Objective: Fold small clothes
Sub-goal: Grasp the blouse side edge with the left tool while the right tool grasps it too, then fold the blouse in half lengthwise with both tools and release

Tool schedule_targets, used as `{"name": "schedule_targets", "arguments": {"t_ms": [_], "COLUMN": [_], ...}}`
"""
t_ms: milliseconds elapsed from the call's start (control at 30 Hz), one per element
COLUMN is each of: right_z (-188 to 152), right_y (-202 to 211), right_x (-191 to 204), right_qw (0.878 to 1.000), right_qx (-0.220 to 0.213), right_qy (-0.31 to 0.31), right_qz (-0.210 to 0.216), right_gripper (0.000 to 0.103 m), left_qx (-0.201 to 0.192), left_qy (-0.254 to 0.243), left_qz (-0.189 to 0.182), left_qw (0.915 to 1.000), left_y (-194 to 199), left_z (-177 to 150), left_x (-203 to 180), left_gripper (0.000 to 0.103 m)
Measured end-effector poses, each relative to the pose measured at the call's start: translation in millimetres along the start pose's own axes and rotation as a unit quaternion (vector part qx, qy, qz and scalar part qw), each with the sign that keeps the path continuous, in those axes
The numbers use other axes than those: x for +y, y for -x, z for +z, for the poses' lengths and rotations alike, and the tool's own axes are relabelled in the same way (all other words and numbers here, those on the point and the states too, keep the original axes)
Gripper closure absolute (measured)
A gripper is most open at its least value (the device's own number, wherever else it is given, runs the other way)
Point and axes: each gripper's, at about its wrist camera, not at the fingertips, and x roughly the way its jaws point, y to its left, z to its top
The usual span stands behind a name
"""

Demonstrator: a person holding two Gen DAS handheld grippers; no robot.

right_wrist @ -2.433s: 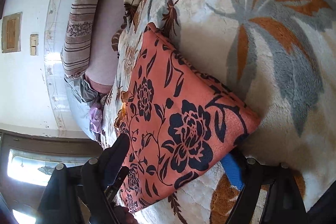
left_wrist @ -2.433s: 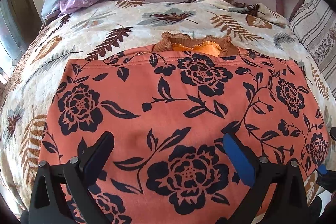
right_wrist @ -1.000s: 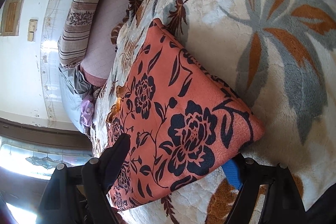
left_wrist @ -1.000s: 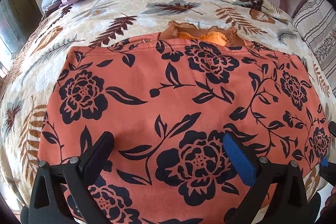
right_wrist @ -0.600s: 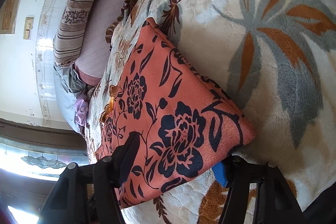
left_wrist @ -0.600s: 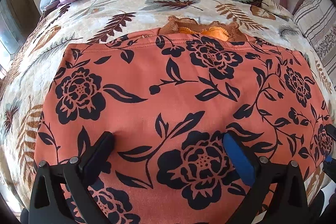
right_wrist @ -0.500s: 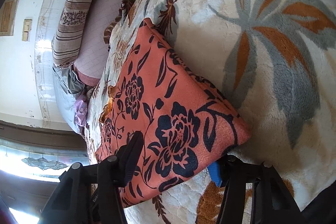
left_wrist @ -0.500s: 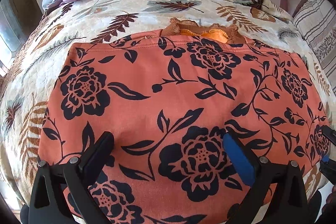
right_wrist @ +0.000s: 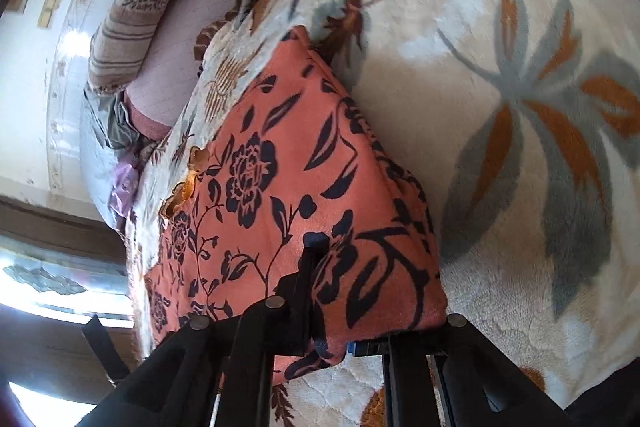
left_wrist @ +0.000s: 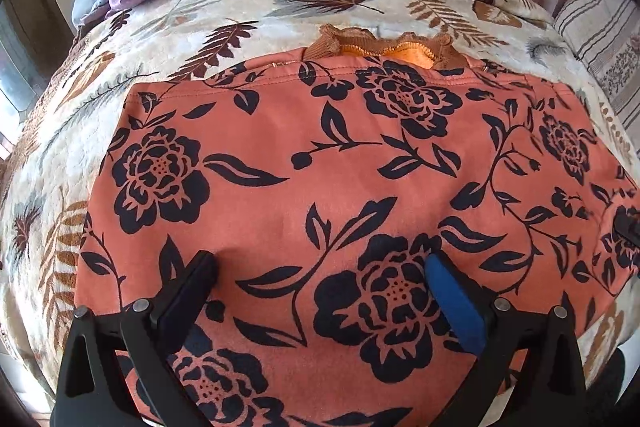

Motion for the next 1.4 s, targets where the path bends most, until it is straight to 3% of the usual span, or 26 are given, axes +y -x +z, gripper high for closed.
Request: {"name": "schedule_targets", "arguments": {"t_ms": [100, 200, 300, 367, 567, 833, 933, 1033, 1167, 1200, 1233, 1267, 1300, 1333, 1400], "right_z": [0.9, -17.2, -62.4, -99.9, -168.7, -146.5, -142.4, -144.9, -146.5, -146.6, -147.4, -147.7, -147.7, -147.6, -147.1], "right_y": [27.1, 43.7, 36.0, 10.6, -112.9, -85.5, -74.2, -68.8, -74.5, -74.3, -72.5, -73.5, -73.4, -72.0, -69.3], "right_x": [72.8, 156.1, 226.7, 253.5, 244.9, 247.9, 247.5, 246.2, 248.9, 248.6, 248.4, 249.6, 250.7, 251.2, 252.2], "right_qw": [0.995, 0.978, 0.955, 0.940, 0.934, 0.943, 0.943, 0.940, 0.939, 0.938, 0.936, 0.935, 0.934, 0.932, 0.932], "right_qx": [-0.045, -0.071, -0.062, -0.035, 0.109, 0.088, 0.078, 0.076, 0.080, 0.079, 0.078, 0.078, 0.077, 0.073, 0.071], "right_qy": [0.093, 0.188, 0.281, 0.328, 0.337, 0.311, 0.310, 0.317, 0.321, 0.324, 0.329, 0.333, 0.338, 0.343, 0.342], "right_qz": [0.015, 0.047, 0.078, 0.082, 0.039, 0.079, 0.094, 0.096, 0.094, 0.093, 0.093, 0.092, 0.091, 0.089, 0.094], "right_gripper": [0.092, 0.092, 0.092, 0.092, 0.093, 0.093, 0.093, 0.093, 0.093, 0.093, 0.093, 0.093, 0.093, 0.093, 0.093], "left_qx": [-0.041, -0.083, -0.113, -0.113, -0.090, -0.059, -0.017, 0.017, 0.060, 0.069, 0.079, 0.089, 0.098, 0.099, 0.070], "left_qy": [0.076, 0.143, 0.204, 0.240, 0.323, 0.321, 0.312, 0.287, 0.277, 0.275, 0.270, 0.260, 0.249, 0.237, 0.215], "left_qz": [-0.049, -0.077, -0.091, -0.123, -0.237, -0.326, -0.337, -0.334, -0.325, -0.324, -0.324, -0.320, -0.300, -0.285, -0.284], "left_qw": [0.9951, 0.9832, 0.9682, 0.9563, 0.9119, 0.8872, 0.8882, 0.8976, 0.9024, 0.9023, 0.9032, 0.9065, 0.9156, 0.9238, 0.9316], "left_y": [31.3, 61.2, 80.8, 81.5, 55.4, 40.9, 24.5, 8.8, -16.5, -21.6, -26.3, -30.1, -32.1, -31.3, -17.9], "left_z": [-4.7, -12.2, -25.2, -31.7, -29.4, 10.6, 31.8, 50.2, 66.8, 69.7, 72.4, 74.4, 76.7, 77.7, 80.0], "left_x": [39.2, 91.4, 148.1, 180.9, 233.8, 220.8, 204.0, 183.7, 165.5, 162.4, 159.2, 156.1, 153.2, 152.0, 152.2], "left_gripper": [0.000, 0.000, 0.000, 0.000, 0.000, 0.000, 0.000, 0.000, 0.002, 0.014, 0.035, 0.050, 0.080, 0.085, 0.087]}}
